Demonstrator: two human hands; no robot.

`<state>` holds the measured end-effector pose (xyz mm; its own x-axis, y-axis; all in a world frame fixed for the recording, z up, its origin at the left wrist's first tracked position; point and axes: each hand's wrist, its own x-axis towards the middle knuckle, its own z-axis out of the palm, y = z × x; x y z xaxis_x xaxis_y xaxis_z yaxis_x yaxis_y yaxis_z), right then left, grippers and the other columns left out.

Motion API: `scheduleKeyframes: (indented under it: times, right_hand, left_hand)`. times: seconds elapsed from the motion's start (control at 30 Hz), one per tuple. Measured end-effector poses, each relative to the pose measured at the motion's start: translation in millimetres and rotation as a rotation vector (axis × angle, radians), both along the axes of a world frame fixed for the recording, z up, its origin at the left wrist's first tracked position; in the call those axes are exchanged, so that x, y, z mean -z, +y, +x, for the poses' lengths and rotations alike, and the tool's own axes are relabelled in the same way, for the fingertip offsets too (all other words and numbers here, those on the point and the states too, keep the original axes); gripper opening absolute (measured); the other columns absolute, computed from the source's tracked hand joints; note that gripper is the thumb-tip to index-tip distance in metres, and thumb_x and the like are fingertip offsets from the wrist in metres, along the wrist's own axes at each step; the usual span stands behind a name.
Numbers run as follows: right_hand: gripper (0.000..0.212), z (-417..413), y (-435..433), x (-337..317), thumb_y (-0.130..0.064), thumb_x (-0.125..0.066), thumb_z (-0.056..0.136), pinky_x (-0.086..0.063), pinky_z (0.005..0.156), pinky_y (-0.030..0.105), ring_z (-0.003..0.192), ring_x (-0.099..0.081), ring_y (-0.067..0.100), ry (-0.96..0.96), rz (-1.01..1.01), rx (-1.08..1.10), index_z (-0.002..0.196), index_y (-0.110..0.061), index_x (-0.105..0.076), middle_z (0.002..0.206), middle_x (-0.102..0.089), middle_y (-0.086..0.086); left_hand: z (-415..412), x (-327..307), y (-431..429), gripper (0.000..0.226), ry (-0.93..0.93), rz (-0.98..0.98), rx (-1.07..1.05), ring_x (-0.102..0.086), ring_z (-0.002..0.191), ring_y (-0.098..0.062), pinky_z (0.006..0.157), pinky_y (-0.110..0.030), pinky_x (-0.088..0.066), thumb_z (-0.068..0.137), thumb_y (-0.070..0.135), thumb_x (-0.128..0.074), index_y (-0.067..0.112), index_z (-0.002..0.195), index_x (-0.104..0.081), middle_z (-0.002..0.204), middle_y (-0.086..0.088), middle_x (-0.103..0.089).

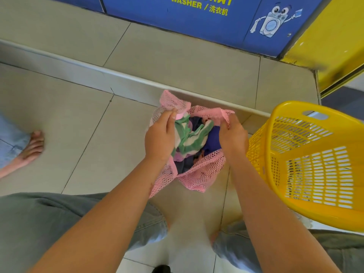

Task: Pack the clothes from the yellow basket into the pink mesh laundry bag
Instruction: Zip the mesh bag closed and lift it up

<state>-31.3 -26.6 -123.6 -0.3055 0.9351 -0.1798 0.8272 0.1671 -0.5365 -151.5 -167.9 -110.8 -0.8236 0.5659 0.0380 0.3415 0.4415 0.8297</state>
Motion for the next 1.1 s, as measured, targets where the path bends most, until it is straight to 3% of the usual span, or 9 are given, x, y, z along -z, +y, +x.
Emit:
scheduleKeyframes:
  times: [0.17, 0.27, 0.4, 0.5, 0.63, 0.77, 0.87, 0.97, 1.1]
  right_hand:
    - [0.023, 2, -21, -16, -0.022, -0.042, 0.094, -0.030, 0.068, 0.029, 0.083, -0.046, 0.022, 0.321, 0.331, -0.334, 0.093, -0.009, -0.061, 0.086, -0.049, -0.004]
    - [0.011, 3, -32, -17, -0.020, -0.041, 0.100, -0.034, 0.065, 0.027, 0.076, -0.046, 0.009, 0.406, -0.112, -0.253, 0.096, -0.022, -0.052, 0.082, -0.049, -0.010]
    - [0.007, 3, -22, -6, -0.022, -0.045, 0.097, -0.035, 0.063, 0.031, 0.083, -0.050, 0.017, 0.286, -0.442, -0.116, 0.096, -0.017, -0.049, 0.085, -0.053, -0.005]
    - [0.044, -12, -11, -3, -0.052, -0.044, 0.096, -0.044, 0.079, 0.035, 0.091, -0.061, 0.024, 0.169, -0.503, -0.174, 0.103, -0.012, -0.061, 0.100, -0.068, 0.005]
    - [0.079, -39, -5, 1, -0.079, -0.038, 0.083, -0.049, 0.078, 0.037, 0.070, -0.064, 0.023, -0.172, -0.427, -0.312, 0.073, -0.007, -0.068, 0.073, -0.068, 0.009]
    - [0.041, -55, -1, 12, -0.050, -0.058, 0.086, -0.052, 0.081, 0.042, 0.073, -0.061, 0.023, -0.348, -0.370, -0.403, 0.067, -0.013, -0.059, 0.068, -0.057, 0.003]
    - [0.032, -55, 1, 11, -0.016, -0.055, 0.091, -0.041, 0.051, 0.024, 0.058, -0.052, 0.017, -0.428, -0.347, -0.486, 0.060, -0.011, -0.052, 0.061, -0.050, 0.003]
    - [0.029, -45, 2, 13, -0.012, -0.050, 0.095, -0.037, 0.051, 0.026, 0.059, -0.050, 0.016, -0.320, -0.349, -0.456, 0.066, -0.010, -0.051, 0.064, -0.050, 0.002]
    - [0.007, -20, -12, 16, -0.020, -0.045, 0.100, -0.048, 0.066, 0.038, 0.068, -0.058, 0.020, -0.004, -0.280, -0.283, 0.094, -0.021, -0.050, 0.078, -0.059, 0.001]
  left_hand:
    - [25, -3, -2, 0.033, 0.122, -0.140, 0.144, -0.057, 0.060, -0.017, 0.050, -0.025, -0.037, 0.103, 0.031, -0.041, 0.027, 0.129, -0.060, 0.073, 0.004, -0.065]
    - [42, 7, -7, 0.033, 0.046, -0.175, 0.243, -0.067, 0.083, -0.024, 0.064, -0.029, -0.045, 0.103, 0.034, -0.040, 0.026, 0.127, -0.061, 0.097, -0.001, -0.074]
    - [45, 27, -15, 0.036, 0.014, -0.253, 0.317, -0.067, 0.098, -0.031, 0.079, -0.039, -0.052, 0.103, 0.037, -0.039, 0.026, 0.130, -0.059, 0.110, -0.005, -0.073]
    - [44, 31, -19, 0.034, 0.029, -0.280, 0.384, -0.067, 0.089, -0.031, 0.074, -0.040, -0.053, 0.102, 0.034, -0.041, 0.029, 0.131, -0.058, 0.101, -0.009, -0.074]
    - [43, 33, -23, 0.036, 0.090, -0.323, 0.442, -0.065, 0.083, -0.033, 0.068, -0.040, -0.053, 0.103, 0.032, -0.038, 0.030, 0.135, -0.055, 0.096, -0.011, -0.072]
    - [41, 37, -26, 0.037, 0.102, -0.340, 0.482, -0.065, 0.083, -0.033, 0.070, -0.042, -0.054, 0.102, 0.033, -0.038, 0.028, 0.134, -0.056, 0.095, -0.012, -0.071]
    - [38, 37, -30, 0.034, 0.093, -0.333, 0.490, -0.065, 0.084, -0.031, 0.071, -0.039, -0.053, 0.102, 0.032, -0.040, 0.027, 0.131, -0.056, 0.098, -0.010, -0.071]
    - [30, 27, -36, 0.031, 0.120, -0.269, 0.435, -0.068, 0.088, -0.027, 0.071, -0.036, -0.054, 0.100, 0.033, -0.047, 0.023, 0.126, -0.059, 0.103, -0.004, -0.073]
    - [8, 6, -28, 0.022, 0.355, -0.209, 0.321, -0.064, 0.064, -0.028, 0.051, -0.033, -0.046, 0.099, 0.031, -0.047, 0.014, 0.103, -0.061, 0.079, -0.002, -0.070]
